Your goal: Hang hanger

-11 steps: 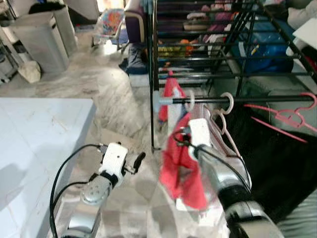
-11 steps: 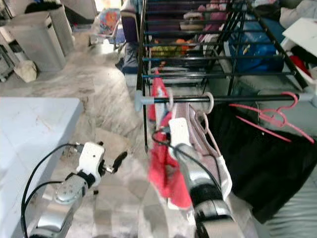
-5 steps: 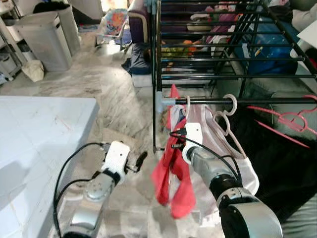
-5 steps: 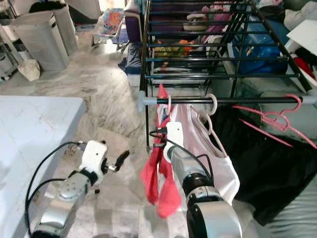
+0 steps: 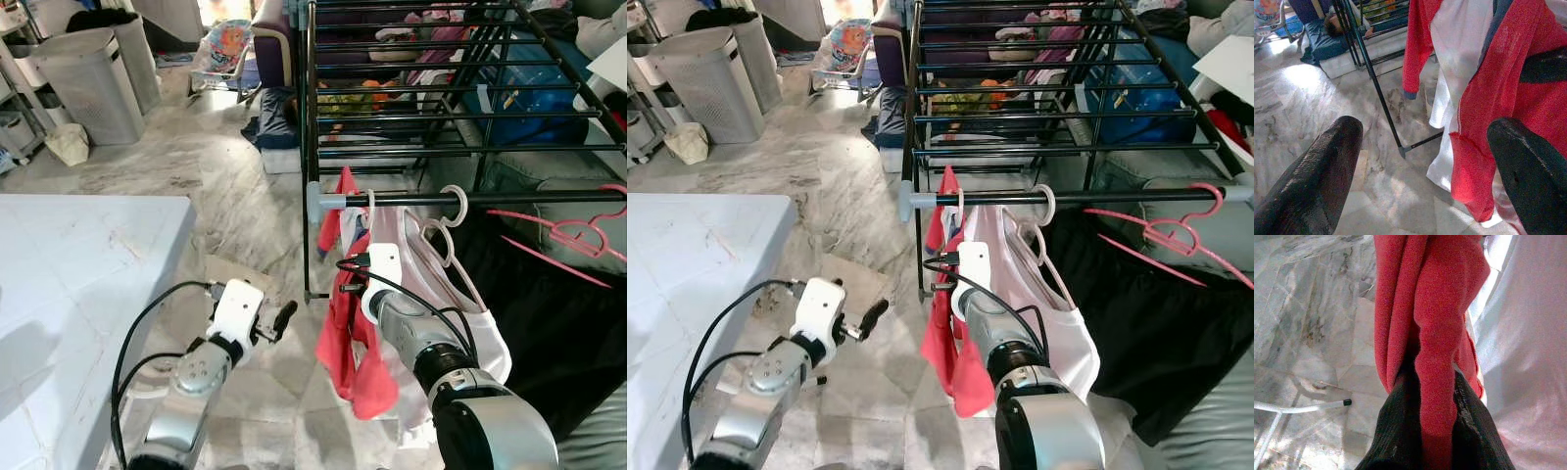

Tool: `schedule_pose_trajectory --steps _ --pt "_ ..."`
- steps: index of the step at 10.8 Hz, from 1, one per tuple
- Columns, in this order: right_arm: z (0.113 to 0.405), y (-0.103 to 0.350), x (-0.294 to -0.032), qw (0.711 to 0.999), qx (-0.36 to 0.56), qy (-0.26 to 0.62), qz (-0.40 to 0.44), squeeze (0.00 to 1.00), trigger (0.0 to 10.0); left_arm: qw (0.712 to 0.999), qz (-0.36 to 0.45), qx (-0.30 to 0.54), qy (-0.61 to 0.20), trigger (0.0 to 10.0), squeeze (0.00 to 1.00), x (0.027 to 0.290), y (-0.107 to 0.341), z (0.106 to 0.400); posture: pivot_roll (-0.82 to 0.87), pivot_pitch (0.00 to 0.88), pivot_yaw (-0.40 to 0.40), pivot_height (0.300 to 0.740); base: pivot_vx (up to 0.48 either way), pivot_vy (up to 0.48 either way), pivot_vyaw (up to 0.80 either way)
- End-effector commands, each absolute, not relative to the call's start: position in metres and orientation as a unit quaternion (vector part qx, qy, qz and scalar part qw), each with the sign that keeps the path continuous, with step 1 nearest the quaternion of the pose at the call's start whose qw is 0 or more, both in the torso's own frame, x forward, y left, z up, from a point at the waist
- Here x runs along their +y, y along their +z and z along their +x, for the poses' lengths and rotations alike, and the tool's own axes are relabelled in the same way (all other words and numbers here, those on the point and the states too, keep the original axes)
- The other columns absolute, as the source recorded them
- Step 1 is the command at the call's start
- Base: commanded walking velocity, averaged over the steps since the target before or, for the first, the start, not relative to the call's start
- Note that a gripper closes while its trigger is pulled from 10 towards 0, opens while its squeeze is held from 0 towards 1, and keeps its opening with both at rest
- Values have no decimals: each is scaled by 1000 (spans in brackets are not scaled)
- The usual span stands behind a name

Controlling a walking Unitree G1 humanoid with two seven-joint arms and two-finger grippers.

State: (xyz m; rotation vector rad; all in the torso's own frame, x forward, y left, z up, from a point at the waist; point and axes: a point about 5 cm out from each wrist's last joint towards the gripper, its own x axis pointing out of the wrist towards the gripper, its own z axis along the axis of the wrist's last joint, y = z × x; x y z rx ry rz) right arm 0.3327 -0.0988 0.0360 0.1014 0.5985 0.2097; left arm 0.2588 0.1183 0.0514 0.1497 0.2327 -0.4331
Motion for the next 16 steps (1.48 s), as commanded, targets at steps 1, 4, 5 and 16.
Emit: schedule_pose_trajectory --steps 1,4,5,16 --pt "322 22 -97 937 330 100 53 0 10000 967 82 116 -212 10000 0 121 53 262 -2 5 55 740 0 0 0" --pt "316 16 -90 936 334 99 56 0 10000 964 92 124 -214 10000 0 126 50 255 30 0 47 740 0 0 0" --pt "316 15 -95 944 321 62 51 0 10000 966 92 128 -206 10000 0 129 48 254 37 0 41 740 0 0 0" --pt "324 22 -124 954 281 -58 90 0 10000 960 110 132 -219 10000 0 129 49 255 46 0 73 740 0 0 0"
